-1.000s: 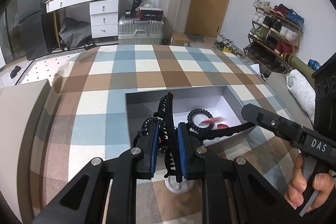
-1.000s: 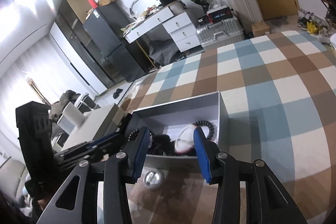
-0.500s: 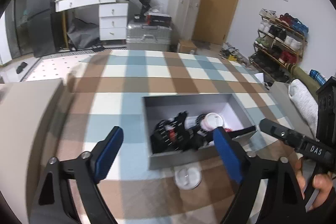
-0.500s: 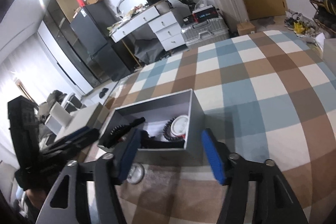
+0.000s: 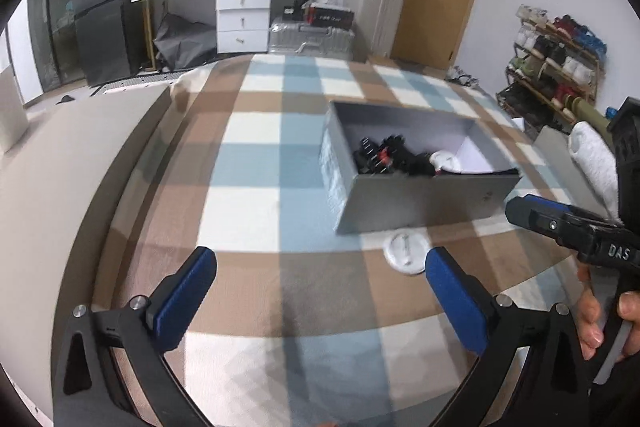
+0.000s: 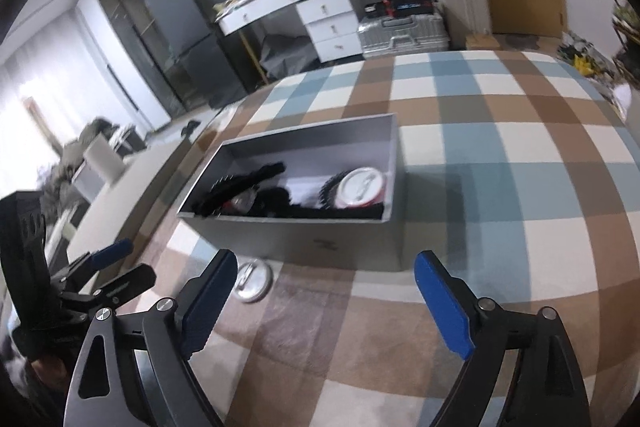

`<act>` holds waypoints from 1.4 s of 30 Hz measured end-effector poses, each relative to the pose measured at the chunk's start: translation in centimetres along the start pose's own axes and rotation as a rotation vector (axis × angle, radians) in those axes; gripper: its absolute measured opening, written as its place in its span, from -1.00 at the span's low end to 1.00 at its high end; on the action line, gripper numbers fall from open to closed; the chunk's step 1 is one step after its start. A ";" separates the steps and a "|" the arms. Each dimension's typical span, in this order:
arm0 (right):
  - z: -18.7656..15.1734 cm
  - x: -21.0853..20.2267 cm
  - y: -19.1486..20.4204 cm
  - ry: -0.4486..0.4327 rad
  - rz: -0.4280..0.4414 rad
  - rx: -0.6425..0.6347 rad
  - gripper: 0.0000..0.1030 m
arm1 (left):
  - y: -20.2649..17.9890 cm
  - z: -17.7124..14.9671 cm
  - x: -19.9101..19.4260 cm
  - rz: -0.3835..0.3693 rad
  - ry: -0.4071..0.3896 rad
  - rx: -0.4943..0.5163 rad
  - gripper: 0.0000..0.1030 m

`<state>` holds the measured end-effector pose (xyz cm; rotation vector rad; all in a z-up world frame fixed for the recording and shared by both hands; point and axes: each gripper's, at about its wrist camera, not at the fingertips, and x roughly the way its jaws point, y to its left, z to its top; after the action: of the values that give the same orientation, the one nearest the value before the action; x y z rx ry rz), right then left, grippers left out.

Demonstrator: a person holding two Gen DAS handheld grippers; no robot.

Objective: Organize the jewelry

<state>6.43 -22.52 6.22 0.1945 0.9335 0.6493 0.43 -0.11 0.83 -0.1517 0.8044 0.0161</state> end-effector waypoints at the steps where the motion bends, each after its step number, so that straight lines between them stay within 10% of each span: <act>1: -0.1 0.3 0.4 0.013 -0.003 -0.015 0.76 | 0.2 -0.2 0.0 0.007 0.003 -0.005 0.97; 22: -2.1 7.9 8.4 0.182 -0.091 -0.321 0.38 | 2.9 -2.1 0.4 0.091 0.065 -0.076 0.97; 25: -2.4 8.0 8.8 0.165 -0.127 -0.364 0.26 | 2.9 -2.1 0.4 0.083 0.070 -0.074 0.97; 27: -2.6 7.8 9.1 0.153 -0.120 -0.381 -0.19 | 2.8 -2.1 0.3 0.081 0.068 -0.072 0.97; 42: -0.7 -0.7 3.9 -0.076 0.016 -0.173 -0.19 | 3.9 -2.5 -3.0 -0.040 -0.090 -0.089 0.89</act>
<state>3.84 -19.92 7.92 0.0724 0.7989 0.7287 -3.71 3.57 0.76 -0.2496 0.7110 0.0207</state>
